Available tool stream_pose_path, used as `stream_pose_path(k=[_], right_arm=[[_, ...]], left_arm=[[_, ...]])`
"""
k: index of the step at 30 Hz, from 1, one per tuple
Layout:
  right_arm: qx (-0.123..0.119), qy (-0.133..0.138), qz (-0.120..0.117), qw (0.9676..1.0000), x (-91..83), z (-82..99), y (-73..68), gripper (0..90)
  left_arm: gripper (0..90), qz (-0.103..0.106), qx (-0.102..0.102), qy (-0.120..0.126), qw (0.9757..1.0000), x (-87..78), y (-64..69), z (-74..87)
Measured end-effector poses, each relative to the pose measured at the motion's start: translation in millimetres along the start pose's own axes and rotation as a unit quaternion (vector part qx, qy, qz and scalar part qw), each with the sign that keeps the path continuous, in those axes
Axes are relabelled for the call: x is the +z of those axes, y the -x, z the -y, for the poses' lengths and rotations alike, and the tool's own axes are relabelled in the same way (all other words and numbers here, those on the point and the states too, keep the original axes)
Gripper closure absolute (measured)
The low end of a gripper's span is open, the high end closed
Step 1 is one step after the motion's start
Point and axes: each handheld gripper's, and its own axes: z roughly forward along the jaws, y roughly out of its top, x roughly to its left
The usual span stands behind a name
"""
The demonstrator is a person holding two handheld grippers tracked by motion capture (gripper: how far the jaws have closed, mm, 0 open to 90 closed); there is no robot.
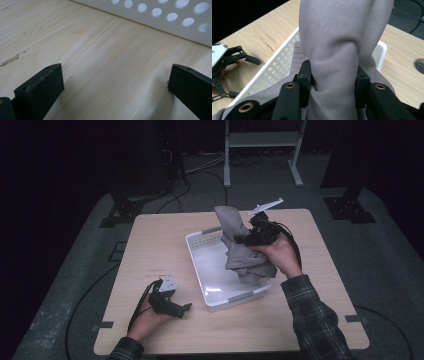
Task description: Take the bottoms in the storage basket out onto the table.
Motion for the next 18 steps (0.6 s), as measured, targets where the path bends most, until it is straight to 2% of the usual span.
stream_pose_path(k=[5,10,13,18], right_arm=[[0.008,0.002,0.014,0.9999,-11.2,6.1,9.9,60.4],[0.021,0.008,0.032,0.9992,-29.6,17.1,27.7,60.3],[0.026,0.009,0.039,0.9989,-34.2,21.3,33.3,60.3],[0.049,0.007,0.059,0.997,-48.5,37.9,54.9,60.3]], left_arm=[[0.0,0.0,-0.001,0.0,1.0,0.1,0.2,-0.1],[0.0,0.0,-0.001,0.0,1.0,0.2,0.2,-0.1],[0.0,0.0,0.0,0.0,1.0,0.2,0.2,0.0],[0.0,0.0,-0.001,0.001,1.0,0.4,0.2,0.0]])
